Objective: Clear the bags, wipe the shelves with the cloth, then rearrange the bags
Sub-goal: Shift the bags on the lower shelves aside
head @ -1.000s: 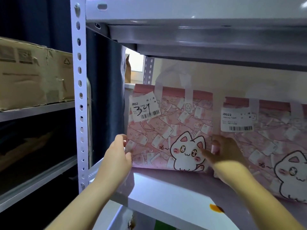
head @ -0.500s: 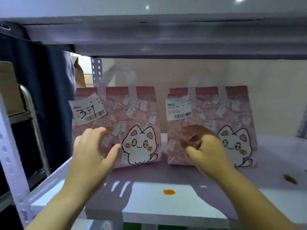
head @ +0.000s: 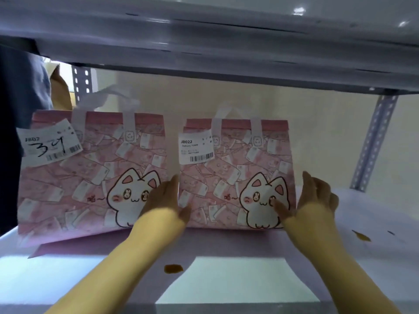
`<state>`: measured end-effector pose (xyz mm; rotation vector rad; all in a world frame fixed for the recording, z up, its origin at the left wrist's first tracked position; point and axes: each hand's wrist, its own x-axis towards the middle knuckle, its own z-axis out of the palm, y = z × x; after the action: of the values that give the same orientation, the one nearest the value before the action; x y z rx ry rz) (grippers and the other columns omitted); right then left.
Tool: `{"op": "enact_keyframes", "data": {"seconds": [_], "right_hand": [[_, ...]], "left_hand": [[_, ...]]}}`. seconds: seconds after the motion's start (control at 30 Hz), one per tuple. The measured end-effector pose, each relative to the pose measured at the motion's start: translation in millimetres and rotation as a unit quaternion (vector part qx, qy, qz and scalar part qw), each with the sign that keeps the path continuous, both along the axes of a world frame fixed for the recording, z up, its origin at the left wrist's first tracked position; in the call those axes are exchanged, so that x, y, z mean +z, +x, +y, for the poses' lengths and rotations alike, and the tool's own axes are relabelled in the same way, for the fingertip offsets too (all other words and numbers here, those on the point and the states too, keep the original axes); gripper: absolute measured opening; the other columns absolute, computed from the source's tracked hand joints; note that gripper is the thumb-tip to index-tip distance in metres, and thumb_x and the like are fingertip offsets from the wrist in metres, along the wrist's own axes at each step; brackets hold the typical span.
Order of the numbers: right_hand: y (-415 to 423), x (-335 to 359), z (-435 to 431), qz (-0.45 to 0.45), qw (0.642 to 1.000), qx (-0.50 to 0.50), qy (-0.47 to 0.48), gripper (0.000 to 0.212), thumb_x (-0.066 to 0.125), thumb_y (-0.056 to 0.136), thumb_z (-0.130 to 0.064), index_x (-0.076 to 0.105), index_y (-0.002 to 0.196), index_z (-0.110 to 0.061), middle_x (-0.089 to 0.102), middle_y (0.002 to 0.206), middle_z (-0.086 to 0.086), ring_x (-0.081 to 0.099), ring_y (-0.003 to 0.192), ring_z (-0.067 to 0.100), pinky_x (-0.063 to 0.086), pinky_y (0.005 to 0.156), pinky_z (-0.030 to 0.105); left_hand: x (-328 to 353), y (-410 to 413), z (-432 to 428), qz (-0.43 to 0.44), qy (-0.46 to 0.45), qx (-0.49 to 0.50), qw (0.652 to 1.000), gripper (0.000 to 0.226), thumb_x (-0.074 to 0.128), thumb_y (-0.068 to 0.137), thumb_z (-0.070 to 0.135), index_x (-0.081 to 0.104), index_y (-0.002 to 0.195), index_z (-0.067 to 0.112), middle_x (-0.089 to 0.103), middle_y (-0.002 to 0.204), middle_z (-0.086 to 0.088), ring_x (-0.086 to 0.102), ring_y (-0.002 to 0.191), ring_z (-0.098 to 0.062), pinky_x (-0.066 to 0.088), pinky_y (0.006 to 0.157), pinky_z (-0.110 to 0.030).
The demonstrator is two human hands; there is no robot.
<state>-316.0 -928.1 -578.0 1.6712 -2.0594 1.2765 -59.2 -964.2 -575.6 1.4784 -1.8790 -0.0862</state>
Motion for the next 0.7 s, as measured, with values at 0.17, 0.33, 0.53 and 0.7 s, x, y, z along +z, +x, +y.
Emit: {"op": "enact_keyframes", "data": {"seconds": [0.17,0.33,0.53,0.7], "right_hand": [[-10,-7,-8,-0.036,0.997,0.047,0.048,0.059,0.068,0.082,-0.023,0.041,0.132,-0.009,0.049,0.122,0.016,0.045,0.11,0.038,0.042,0.09,0.044],[-12,-11,-9,-0.053,0.997,0.052,0.016,0.057,0.071,0.079,-0.015,0.045,0.13,-0.011,0.051,0.117,0.014,0.049,0.107,0.038,0.044,0.09,0.044],[-11,-11,-8,-0.059,0.996,0.062,0.005,0.058,0.073,0.078,-0.015,0.046,0.129,-0.011,0.052,0.117,0.014,0.05,0.106,0.036,0.043,0.09,0.042],[-9,-5,-3,-0.05,0.997,0.059,0.018,0.053,0.07,0.08,-0.022,0.048,0.128,-0.014,0.051,0.119,0.013,0.052,0.105,0.034,0.044,0.087,0.038]], "left_hand": [[-2,-10,-7,-0.013,0.03,0.011,0.999,0.064,0.056,0.09,0.027,0.024,0.143,0.013,0.047,0.127,-0.009,0.046,0.116,-0.026,0.042,0.093,-0.035],[-4,-12,-7,0.001,0.003,0.011,1.0,0.048,0.056,0.09,0.03,0.039,0.133,0.016,0.05,0.12,-0.007,0.049,0.109,-0.025,0.044,0.088,-0.034],[-7,-10,-3,0.012,-0.003,0.004,1.0,0.054,0.058,0.088,0.025,0.036,0.137,0.017,0.049,0.124,-0.006,0.048,0.111,-0.026,0.044,0.089,-0.035],[-8,-7,0,0.021,-0.01,-0.003,1.0,0.058,0.062,0.084,0.028,0.038,0.136,0.017,0.047,0.128,-0.006,0.049,0.113,-0.025,0.044,0.094,-0.036]]}}
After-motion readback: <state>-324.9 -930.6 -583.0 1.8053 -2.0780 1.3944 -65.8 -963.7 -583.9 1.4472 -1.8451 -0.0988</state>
